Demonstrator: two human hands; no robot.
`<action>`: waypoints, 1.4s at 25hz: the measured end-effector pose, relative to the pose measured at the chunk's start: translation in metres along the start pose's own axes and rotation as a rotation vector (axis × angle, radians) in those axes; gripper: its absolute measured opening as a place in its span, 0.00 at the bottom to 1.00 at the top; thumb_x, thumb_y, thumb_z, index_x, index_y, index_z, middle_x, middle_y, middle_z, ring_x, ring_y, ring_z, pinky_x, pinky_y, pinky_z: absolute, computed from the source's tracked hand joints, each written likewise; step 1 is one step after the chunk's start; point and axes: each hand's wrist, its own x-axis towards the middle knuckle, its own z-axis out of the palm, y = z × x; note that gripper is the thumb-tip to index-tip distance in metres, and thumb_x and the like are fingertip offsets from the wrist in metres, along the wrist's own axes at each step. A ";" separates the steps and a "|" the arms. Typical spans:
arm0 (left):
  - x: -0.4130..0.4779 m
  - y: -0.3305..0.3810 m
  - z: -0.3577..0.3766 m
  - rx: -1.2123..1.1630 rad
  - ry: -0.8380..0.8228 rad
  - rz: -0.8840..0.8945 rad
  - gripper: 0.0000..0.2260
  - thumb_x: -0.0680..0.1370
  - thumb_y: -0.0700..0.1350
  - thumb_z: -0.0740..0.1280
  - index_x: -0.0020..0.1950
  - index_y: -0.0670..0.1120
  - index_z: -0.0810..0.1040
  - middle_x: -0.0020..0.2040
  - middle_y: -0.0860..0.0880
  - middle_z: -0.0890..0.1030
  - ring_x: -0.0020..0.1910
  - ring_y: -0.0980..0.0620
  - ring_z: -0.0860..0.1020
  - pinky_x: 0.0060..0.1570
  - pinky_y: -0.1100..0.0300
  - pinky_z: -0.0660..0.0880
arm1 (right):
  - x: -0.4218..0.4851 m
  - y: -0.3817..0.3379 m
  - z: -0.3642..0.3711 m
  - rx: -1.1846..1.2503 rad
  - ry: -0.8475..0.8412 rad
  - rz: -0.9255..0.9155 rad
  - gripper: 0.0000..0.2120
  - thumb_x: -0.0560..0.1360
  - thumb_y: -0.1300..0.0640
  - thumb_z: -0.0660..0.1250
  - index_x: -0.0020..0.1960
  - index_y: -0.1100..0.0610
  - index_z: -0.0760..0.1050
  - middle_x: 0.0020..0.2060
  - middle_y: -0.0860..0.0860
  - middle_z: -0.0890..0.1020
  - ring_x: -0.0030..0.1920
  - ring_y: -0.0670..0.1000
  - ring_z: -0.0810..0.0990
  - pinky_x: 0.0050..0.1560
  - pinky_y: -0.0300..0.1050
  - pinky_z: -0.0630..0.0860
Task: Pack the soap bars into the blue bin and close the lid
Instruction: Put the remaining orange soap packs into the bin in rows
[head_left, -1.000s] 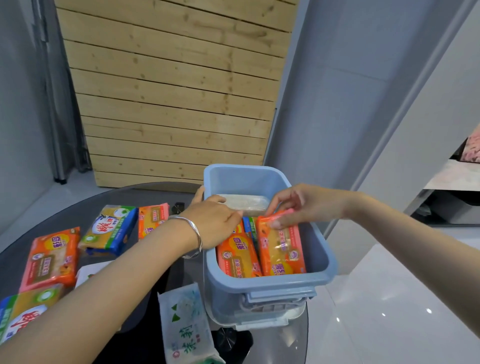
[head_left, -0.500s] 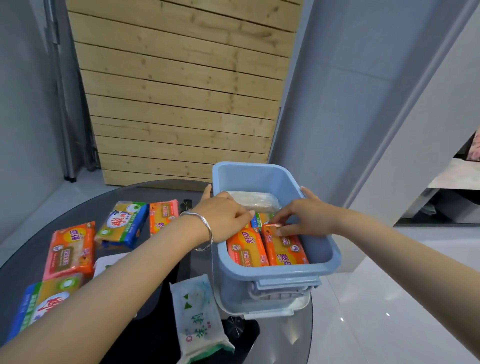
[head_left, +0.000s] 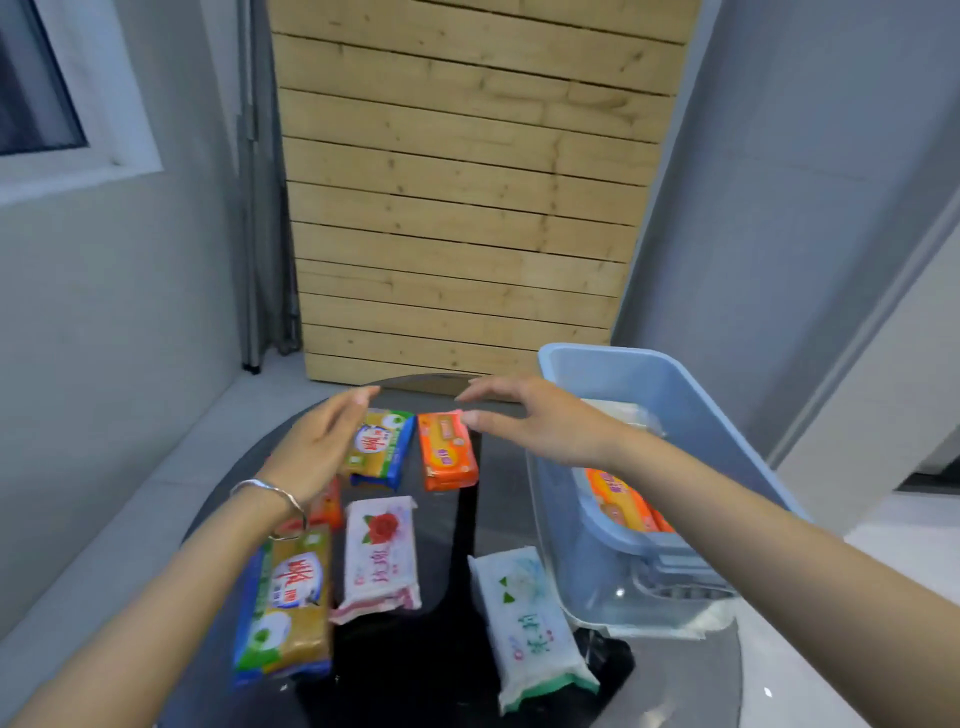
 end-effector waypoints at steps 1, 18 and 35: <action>0.002 -0.016 -0.012 0.026 0.019 -0.065 0.17 0.80 0.51 0.57 0.67 0.49 0.71 0.65 0.52 0.74 0.62 0.57 0.73 0.58 0.73 0.64 | 0.016 0.001 0.012 -0.038 -0.020 0.044 0.18 0.77 0.51 0.66 0.65 0.56 0.74 0.62 0.48 0.77 0.61 0.43 0.74 0.57 0.27 0.66; 0.022 -0.133 -0.030 0.598 -0.217 -0.448 0.44 0.67 0.70 0.63 0.75 0.49 0.54 0.77 0.44 0.56 0.76 0.42 0.53 0.72 0.47 0.52 | 0.152 0.020 0.171 0.276 0.036 0.867 0.48 0.64 0.35 0.71 0.73 0.60 0.59 0.70 0.58 0.67 0.68 0.57 0.69 0.67 0.51 0.69; -0.096 -0.089 -0.035 0.472 -0.436 -0.322 0.35 0.64 0.69 0.66 0.68 0.58 0.64 0.67 0.51 0.70 0.68 0.48 0.65 0.70 0.50 0.61 | 0.075 -0.004 0.113 0.693 0.268 0.549 0.21 0.69 0.52 0.74 0.57 0.61 0.75 0.49 0.57 0.85 0.45 0.55 0.85 0.49 0.52 0.82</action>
